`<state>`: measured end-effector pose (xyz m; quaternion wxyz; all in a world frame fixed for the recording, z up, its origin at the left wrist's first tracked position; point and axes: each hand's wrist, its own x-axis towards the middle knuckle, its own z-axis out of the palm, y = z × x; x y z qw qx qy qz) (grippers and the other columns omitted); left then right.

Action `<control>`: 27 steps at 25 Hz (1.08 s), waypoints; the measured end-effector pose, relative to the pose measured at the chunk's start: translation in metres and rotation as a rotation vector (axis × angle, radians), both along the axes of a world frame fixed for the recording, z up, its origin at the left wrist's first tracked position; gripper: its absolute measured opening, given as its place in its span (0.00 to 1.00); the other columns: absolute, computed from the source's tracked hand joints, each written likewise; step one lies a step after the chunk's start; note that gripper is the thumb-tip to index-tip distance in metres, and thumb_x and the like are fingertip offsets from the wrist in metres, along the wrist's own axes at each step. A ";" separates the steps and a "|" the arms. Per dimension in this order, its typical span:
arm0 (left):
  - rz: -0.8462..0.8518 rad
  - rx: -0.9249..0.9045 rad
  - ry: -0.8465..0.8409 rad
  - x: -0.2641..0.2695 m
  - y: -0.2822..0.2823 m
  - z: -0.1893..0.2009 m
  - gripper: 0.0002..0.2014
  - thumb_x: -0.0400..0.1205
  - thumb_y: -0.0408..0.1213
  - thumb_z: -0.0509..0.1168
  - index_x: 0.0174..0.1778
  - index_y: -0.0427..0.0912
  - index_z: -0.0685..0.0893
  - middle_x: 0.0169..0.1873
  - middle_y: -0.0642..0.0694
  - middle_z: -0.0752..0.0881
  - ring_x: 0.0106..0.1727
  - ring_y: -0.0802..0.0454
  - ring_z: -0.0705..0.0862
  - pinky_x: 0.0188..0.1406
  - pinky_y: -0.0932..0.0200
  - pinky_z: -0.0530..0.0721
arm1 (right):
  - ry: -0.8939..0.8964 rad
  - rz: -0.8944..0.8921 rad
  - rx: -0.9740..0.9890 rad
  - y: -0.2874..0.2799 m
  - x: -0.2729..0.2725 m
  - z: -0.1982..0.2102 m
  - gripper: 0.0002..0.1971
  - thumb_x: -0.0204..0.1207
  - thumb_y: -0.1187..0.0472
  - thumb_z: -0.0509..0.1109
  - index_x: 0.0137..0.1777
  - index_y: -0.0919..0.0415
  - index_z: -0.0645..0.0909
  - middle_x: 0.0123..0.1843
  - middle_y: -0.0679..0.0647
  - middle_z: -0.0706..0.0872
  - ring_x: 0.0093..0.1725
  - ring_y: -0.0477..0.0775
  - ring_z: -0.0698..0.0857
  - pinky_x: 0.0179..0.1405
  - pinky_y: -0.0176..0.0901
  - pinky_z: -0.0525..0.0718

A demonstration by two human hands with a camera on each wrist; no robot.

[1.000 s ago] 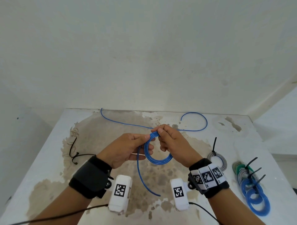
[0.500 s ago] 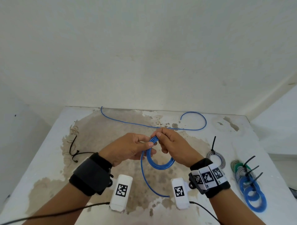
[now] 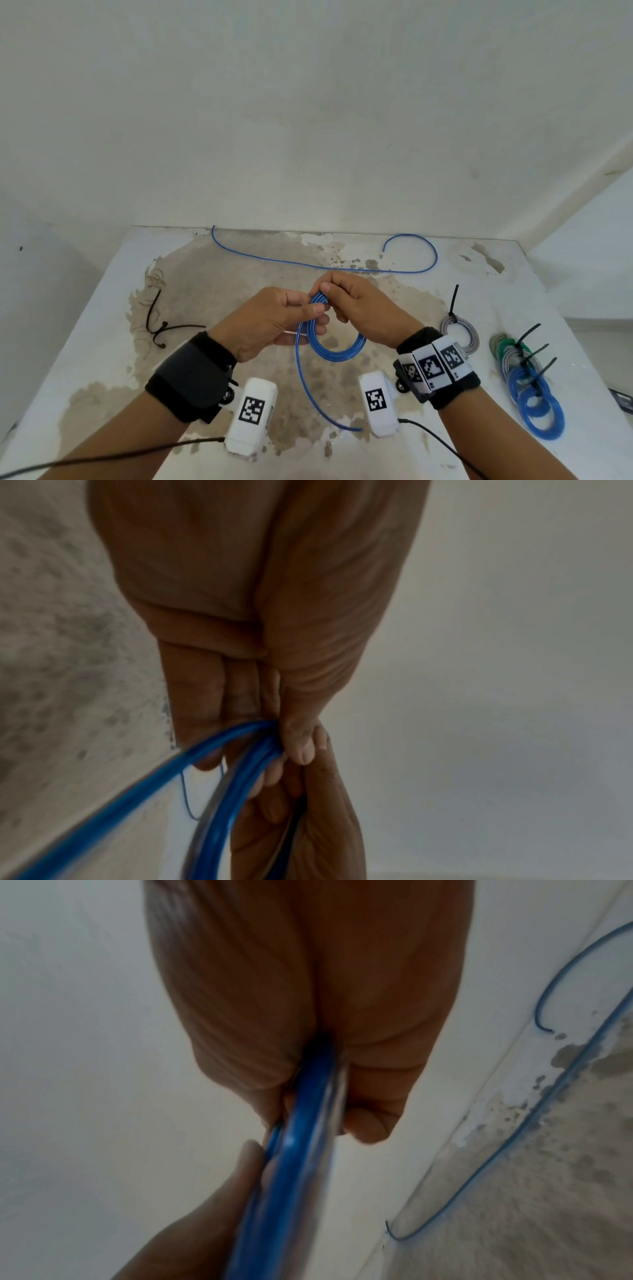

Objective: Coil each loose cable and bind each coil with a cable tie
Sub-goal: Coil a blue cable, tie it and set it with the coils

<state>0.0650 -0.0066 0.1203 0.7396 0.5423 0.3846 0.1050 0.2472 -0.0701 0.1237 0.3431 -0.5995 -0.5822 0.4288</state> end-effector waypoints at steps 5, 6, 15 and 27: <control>0.585 -0.043 -0.270 -0.002 0.031 0.004 0.08 0.86 0.39 0.66 0.48 0.41 0.89 0.41 0.47 0.89 0.46 0.53 0.88 0.47 0.62 0.89 | 0.280 -0.531 -0.120 -0.002 0.006 -0.019 0.30 0.80 0.29 0.53 0.72 0.44 0.80 0.63 0.43 0.89 0.60 0.46 0.86 0.60 0.45 0.77; 0.694 -0.096 -0.359 -0.003 0.039 0.006 0.07 0.87 0.40 0.66 0.49 0.43 0.88 0.41 0.48 0.89 0.46 0.55 0.89 0.45 0.63 0.89 | 0.337 -0.528 -0.169 -0.003 0.003 -0.024 0.36 0.75 0.25 0.51 0.71 0.45 0.81 0.65 0.43 0.89 0.62 0.49 0.87 0.60 0.47 0.78; 0.818 -0.202 -0.463 0.004 0.047 0.007 0.08 0.88 0.39 0.64 0.48 0.43 0.86 0.37 0.52 0.90 0.45 0.58 0.90 0.45 0.64 0.89 | 1.088 -0.388 0.032 0.018 -0.039 -0.010 0.19 0.92 0.55 0.52 0.47 0.57 0.82 0.49 0.54 0.92 0.58 0.52 0.90 0.55 0.43 0.85; 0.941 -0.245 -0.416 0.009 0.066 0.008 0.09 0.88 0.38 0.64 0.43 0.43 0.86 0.34 0.52 0.91 0.41 0.58 0.91 0.44 0.62 0.87 | 0.820 -0.306 0.084 0.004 -0.043 -0.019 0.16 0.88 0.50 0.59 0.47 0.62 0.78 0.47 0.54 0.92 0.68 0.58 0.88 0.75 0.52 0.79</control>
